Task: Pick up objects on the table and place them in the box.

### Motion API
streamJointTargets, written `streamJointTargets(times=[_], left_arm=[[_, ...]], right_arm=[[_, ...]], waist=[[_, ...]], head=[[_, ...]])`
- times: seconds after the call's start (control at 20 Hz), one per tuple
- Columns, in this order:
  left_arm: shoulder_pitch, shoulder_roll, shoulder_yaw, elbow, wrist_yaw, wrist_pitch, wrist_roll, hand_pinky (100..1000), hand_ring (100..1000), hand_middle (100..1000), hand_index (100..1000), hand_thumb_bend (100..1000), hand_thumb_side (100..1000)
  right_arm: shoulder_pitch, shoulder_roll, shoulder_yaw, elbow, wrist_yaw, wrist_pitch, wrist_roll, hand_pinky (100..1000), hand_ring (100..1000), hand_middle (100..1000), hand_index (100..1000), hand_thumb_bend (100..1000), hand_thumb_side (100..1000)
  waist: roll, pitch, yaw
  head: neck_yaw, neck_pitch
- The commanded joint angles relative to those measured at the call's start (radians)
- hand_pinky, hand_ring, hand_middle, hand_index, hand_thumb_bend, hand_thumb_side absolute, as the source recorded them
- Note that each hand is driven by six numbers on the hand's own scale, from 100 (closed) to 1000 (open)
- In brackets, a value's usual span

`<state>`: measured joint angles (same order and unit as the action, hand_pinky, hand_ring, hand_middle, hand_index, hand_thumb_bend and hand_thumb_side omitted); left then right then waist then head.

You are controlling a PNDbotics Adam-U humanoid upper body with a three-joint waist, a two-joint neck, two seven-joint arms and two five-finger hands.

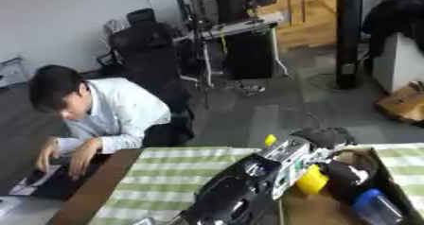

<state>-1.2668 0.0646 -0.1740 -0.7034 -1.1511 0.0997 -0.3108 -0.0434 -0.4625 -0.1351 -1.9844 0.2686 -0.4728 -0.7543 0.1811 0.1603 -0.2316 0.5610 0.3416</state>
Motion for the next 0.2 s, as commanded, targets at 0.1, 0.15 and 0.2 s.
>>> streamJointTargets(times=[0.1,0.15,0.2], left_arm=[[-0.037,0.04,0.01,-0.073,0.029,0.003,-0.001,1000,1000,1000,1000,234,980],[-0.037,0.046,0.011,-0.088,0.033,0.007,-0.003,1000,1000,1000,1000,234,980],[-0.037,0.057,0.012,-0.106,0.036,0.01,-0.003,1000,1000,1000,1000,222,980]], right_arm=[[-0.001,-0.02,-0.004,-0.016,0.002,-0.089,-0.085,886,965,796,733,100,1000],[0.001,-0.021,-0.004,-0.016,0.002,-0.09,-0.086,886,965,796,733,100,1000],[0.002,-0.02,-0.005,-0.016,0.002,-0.09,-0.087,886,965,796,733,100,1000]], waist=[[-0.021,-0.017,0.008],[-0.022,-0.018,0.01],[-0.023,-0.019,0.013]], head=[[-0.002,0.016],[-0.002,0.019],[-0.002,0.023]])
